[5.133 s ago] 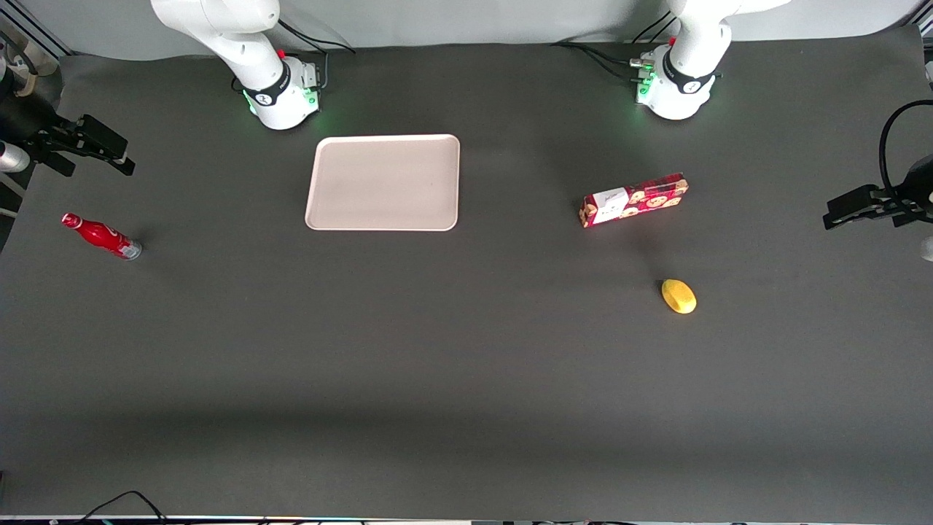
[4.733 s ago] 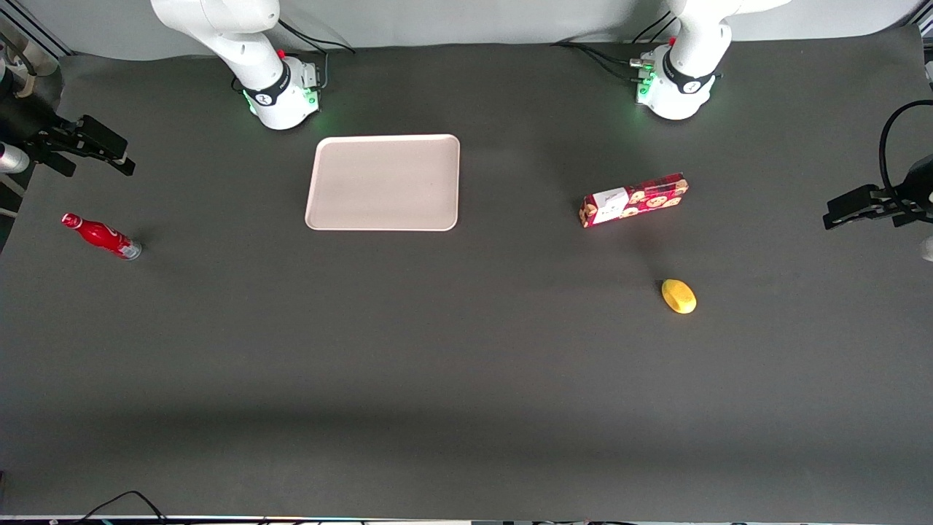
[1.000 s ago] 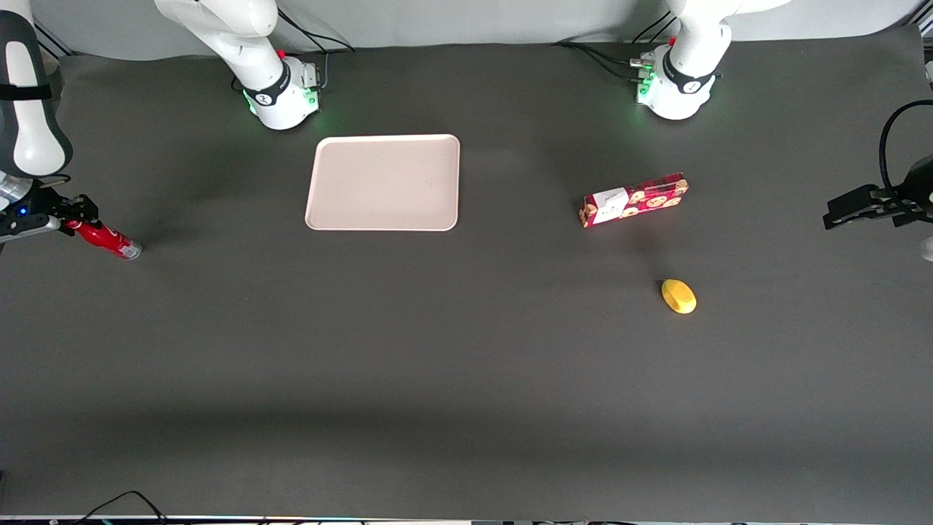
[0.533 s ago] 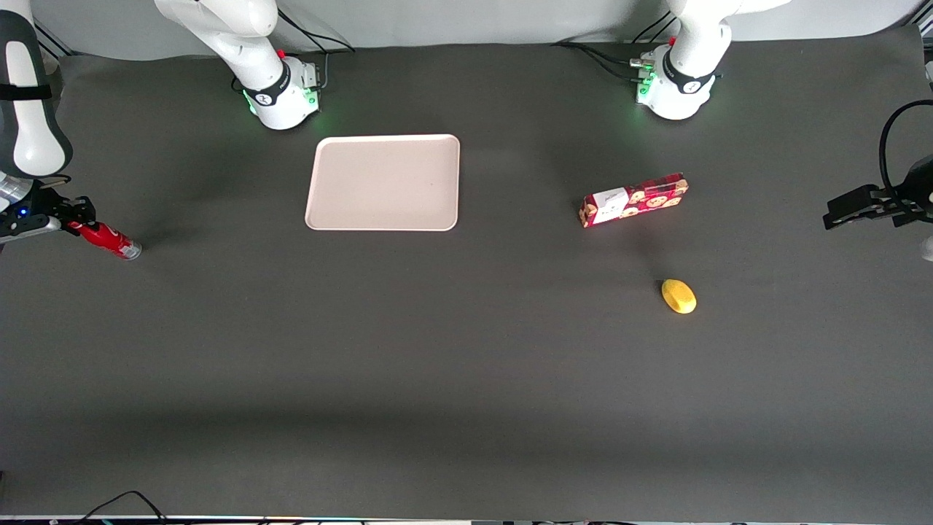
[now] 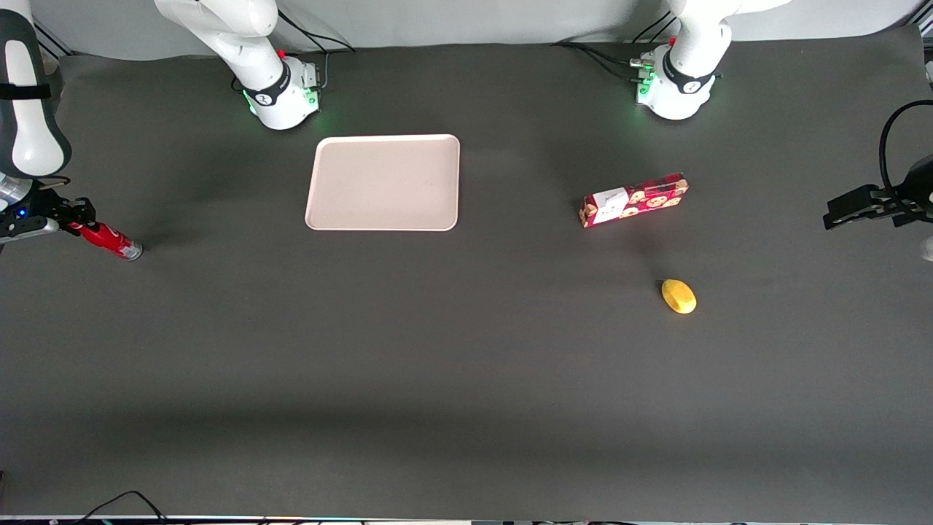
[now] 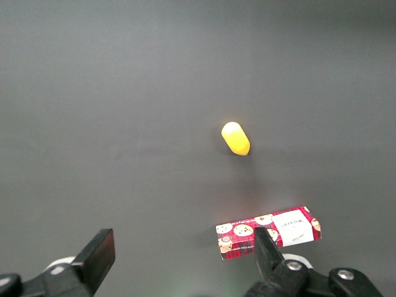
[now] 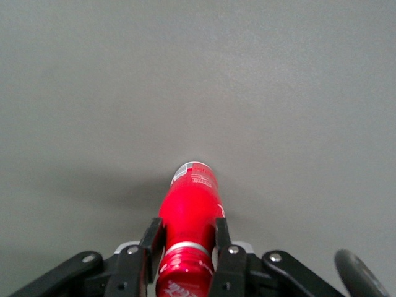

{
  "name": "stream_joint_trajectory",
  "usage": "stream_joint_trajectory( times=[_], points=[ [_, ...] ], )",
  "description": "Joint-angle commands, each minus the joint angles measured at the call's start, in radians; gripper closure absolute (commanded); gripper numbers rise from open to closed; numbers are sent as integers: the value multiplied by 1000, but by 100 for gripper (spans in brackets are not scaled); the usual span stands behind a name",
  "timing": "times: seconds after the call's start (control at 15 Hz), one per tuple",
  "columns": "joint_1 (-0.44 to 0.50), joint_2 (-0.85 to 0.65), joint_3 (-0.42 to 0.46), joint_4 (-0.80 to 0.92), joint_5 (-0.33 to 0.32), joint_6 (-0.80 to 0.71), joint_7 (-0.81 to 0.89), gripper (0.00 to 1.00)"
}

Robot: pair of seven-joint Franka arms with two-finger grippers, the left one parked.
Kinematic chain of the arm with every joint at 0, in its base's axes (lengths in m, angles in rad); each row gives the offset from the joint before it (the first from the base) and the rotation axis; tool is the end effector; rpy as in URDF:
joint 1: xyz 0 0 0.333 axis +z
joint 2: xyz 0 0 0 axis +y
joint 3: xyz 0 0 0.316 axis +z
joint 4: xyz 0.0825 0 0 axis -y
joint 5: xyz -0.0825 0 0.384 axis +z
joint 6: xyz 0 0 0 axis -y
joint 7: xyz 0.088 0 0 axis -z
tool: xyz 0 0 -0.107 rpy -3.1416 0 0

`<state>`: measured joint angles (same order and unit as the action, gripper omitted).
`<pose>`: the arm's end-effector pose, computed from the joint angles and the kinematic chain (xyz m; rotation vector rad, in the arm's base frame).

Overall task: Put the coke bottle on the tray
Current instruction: 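Lift the bottle and carry it toward the cream tray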

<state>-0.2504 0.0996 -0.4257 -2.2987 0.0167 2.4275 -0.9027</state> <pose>0.4099 -0.3286 0.3126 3.0752 0.3347 0.0090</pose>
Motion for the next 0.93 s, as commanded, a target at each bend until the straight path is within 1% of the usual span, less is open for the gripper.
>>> stream_joint_trajectory(
  times=[0.0,0.2,0.33,0.4,0.47,0.6,0.73,0.8,0.87],
  points=[
    [59,-89,10,77,-58,-189,196,100],
    [88,-150,97,174,-90,-362,352,100],
    [114,-193,160,241,-92,-474,440,100],
    [115,-210,212,281,-92,-540,500,100],
    [117,-228,269,319,-90,-605,575,100],
    [134,-265,397,343,-86,-704,774,100],
    [135,-291,554,341,-72,-767,989,100],
    [135,-297,630,343,-51,-786,1089,100],
    [135,-302,697,341,-9,-788,1181,100]
  ],
)
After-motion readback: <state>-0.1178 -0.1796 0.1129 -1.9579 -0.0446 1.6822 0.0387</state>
